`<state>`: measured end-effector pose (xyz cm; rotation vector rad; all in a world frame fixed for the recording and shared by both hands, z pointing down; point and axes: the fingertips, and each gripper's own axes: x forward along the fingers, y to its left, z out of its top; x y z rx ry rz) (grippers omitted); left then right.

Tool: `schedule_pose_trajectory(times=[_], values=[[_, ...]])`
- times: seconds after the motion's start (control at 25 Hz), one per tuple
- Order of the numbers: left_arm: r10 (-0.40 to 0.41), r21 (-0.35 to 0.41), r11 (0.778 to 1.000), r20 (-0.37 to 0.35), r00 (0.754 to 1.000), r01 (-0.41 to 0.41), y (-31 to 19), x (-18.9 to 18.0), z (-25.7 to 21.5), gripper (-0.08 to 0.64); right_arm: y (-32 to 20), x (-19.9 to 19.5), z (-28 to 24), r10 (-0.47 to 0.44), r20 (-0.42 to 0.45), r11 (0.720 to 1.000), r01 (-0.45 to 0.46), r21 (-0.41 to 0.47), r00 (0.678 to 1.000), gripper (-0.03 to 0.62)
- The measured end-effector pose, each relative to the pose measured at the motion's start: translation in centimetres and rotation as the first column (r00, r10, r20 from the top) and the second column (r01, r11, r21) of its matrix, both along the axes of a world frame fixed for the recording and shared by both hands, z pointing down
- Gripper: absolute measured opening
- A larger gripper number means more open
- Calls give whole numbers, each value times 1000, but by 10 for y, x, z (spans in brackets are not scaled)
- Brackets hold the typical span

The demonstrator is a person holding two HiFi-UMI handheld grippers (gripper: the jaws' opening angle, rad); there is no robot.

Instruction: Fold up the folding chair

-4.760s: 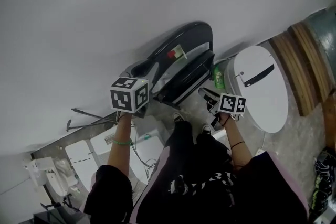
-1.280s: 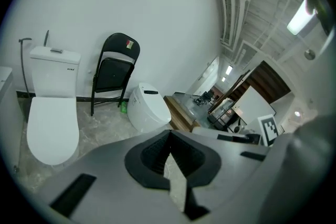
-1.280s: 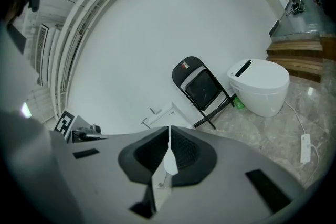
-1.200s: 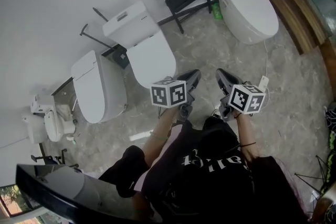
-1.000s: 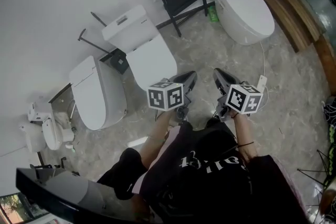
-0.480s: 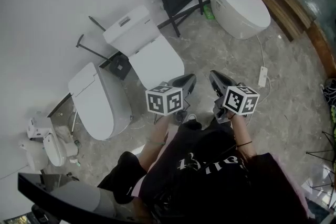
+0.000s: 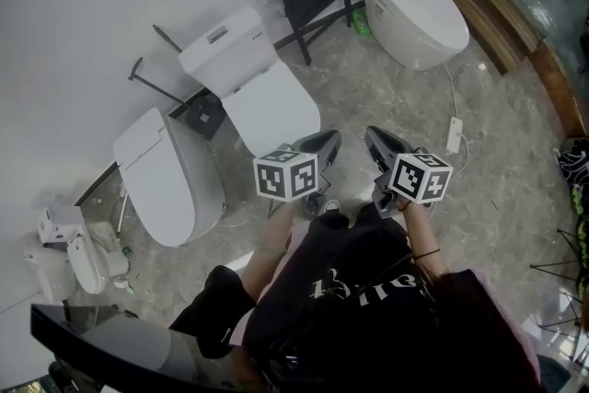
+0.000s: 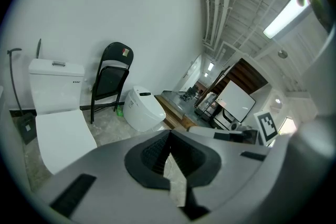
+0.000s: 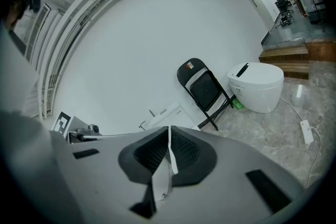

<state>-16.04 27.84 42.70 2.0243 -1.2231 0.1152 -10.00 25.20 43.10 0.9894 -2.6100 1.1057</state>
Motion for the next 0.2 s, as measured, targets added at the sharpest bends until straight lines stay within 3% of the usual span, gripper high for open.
schedule_pose_trajectory(times=[0.2], values=[[-4, 2, 1000, -2, 1000, 4, 0, 7, -3, 3, -4, 6, -3, -3, -4, 1000, 3, 8, 1000, 25]])
